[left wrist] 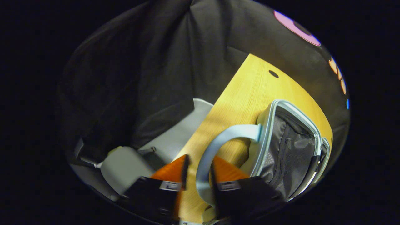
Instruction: First open the suitcase, pack the skin care products into it, and then close the suitcase.
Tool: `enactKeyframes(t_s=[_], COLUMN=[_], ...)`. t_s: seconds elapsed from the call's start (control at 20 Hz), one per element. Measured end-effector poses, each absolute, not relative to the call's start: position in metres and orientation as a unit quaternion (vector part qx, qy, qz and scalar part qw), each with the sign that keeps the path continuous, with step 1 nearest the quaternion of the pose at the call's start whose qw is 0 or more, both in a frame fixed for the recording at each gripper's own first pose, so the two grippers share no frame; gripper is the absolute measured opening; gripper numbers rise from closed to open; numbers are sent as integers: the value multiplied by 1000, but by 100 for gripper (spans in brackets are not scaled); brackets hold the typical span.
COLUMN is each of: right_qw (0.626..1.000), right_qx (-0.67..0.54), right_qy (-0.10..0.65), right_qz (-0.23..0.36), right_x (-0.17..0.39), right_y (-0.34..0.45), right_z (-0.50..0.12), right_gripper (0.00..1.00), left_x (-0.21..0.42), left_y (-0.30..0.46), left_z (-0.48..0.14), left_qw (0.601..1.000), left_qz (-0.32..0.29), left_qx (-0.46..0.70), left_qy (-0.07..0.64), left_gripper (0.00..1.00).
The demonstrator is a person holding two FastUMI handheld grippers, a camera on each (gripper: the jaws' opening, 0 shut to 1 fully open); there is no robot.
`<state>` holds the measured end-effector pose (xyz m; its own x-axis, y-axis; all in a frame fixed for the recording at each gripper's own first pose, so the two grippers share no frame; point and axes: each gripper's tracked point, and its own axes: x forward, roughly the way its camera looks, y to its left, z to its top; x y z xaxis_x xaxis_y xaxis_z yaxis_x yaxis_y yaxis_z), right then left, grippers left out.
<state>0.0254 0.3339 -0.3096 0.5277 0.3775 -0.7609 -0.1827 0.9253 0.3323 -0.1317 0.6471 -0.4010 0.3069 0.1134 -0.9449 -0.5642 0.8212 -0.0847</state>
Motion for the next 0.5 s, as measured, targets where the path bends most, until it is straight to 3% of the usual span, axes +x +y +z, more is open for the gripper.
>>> enactKeyframes(t_s=[0.05, 0.1, 0.2, 0.25, 0.45, 0.5], right_qw=[871, 872, 874, 875, 874, 875], right_qx=[104, 105, 110, 113, 129, 132], right_qy=[455, 452, 447, 445, 437, 432], right_qz=[157, 155, 155, 156, 170, 174], right_x=[27, 27, 26, 26, 22, 23], right_y=[326, 322, 317, 315, 308, 305], right_z=[-308, -306, -304, -303, -296, -293], right_gripper=[96, 96, 96, 91, 91, 96], left_x=[-135, -137, -134, -130, -114, -109], left_y=[644, 644, 641, 637, 636, 628], left_z=[-397, -391, -381, -373, -305, -283], left_qw=[777, 779, 780, 782, 825, 835], left_qz=[206, 203, 201, 201, 198, 198], left_qx=[-196, -179, -163, -160, -93, -89], left_qy=[561, 565, 570, 567, 522, 506], left_gripper=[15, 11, 6, 6, 3, 2])
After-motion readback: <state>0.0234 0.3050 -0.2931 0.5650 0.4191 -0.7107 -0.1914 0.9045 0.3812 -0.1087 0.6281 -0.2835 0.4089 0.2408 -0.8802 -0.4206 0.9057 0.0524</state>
